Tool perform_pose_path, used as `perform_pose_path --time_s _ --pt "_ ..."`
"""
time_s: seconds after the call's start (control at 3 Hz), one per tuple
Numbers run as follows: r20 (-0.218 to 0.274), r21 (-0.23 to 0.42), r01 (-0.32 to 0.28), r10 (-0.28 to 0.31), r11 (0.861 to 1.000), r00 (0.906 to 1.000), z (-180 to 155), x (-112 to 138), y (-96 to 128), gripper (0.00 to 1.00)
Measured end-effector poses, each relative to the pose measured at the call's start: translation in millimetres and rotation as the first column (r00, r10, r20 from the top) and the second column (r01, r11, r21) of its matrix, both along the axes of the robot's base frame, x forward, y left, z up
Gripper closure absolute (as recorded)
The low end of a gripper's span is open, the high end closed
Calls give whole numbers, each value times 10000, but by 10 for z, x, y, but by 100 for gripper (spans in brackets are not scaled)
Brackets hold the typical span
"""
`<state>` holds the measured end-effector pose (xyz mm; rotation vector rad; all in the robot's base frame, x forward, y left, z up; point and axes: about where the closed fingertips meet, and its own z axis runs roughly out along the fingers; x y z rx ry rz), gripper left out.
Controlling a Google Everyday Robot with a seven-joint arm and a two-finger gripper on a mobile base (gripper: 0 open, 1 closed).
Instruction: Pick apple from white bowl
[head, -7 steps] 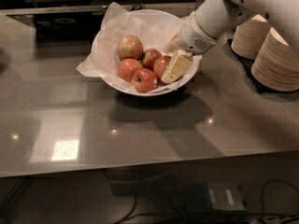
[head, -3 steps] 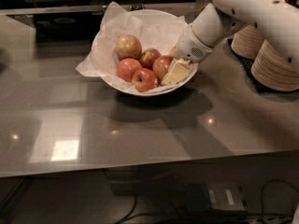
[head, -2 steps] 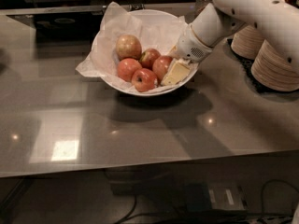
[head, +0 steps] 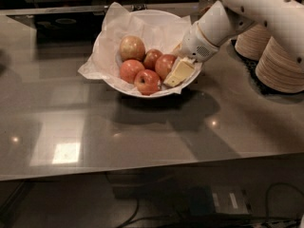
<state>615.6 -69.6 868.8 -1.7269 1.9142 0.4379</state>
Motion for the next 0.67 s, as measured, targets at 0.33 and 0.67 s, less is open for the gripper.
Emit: perform_pose_path --time_s 0.33,0.67 --pt "313 538 99 -116 9985 9994 228 -6 -100 100" --pt "796 907 358 -431 9952 9959 498 -17 -273 100"
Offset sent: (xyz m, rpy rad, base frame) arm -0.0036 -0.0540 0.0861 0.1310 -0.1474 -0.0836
